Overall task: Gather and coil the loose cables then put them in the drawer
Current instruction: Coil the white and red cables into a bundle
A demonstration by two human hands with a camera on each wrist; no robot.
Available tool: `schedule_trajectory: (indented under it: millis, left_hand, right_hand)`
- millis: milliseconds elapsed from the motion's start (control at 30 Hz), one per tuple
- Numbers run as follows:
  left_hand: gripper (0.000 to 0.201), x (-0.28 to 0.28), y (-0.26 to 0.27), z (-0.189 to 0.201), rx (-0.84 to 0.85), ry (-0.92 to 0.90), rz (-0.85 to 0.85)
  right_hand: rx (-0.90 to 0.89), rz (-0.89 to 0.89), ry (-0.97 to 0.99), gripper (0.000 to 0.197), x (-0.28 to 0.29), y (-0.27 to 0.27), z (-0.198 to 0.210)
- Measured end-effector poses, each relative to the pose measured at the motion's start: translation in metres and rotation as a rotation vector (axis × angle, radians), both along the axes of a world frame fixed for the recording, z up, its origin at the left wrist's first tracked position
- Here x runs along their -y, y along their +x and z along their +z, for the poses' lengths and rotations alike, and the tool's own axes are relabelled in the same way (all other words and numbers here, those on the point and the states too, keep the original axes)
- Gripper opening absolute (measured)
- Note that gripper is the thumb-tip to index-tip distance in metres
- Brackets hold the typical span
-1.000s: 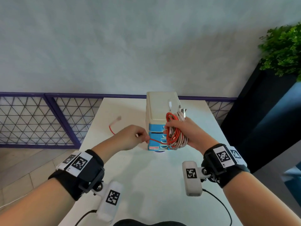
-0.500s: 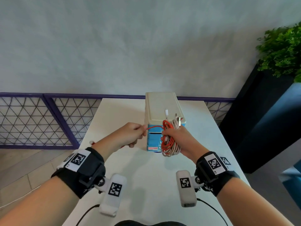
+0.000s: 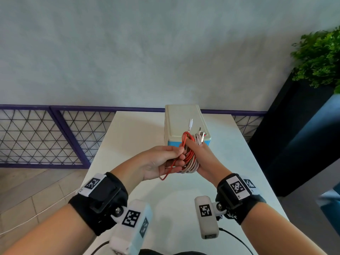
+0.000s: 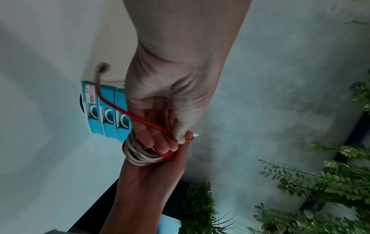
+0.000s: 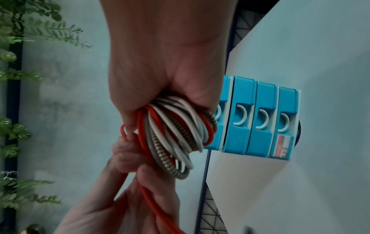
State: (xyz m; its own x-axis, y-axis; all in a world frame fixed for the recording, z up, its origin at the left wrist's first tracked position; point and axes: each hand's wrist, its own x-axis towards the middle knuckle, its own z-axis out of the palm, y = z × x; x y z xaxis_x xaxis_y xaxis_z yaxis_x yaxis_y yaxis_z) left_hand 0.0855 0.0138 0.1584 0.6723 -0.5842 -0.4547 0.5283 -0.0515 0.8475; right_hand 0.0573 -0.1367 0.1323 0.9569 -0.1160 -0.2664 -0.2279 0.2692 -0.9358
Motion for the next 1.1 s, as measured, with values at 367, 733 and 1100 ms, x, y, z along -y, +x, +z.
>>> schedule_trajectory:
  millis: [367,733,1100]
  left_hand:
    - [0.018,0.006,-0.006,0.000,0.148,0.138,-0.094]
    - [0.021,-0.046,0.010,-0.019,0.421,0.477,-0.394]
    - [0.013,-0.011,0.022,-0.009,0.954,0.364,0.000]
  right_hand:
    - [0.034,0.019,-0.166,0.015,-0.003,-0.003,0.007]
    - [-0.015,-0.116,-0.064,0.023,0.038,0.001,0.025]
    - [-0.051,0.191,-0.239,0.027,-0.001,-0.004,0.019]
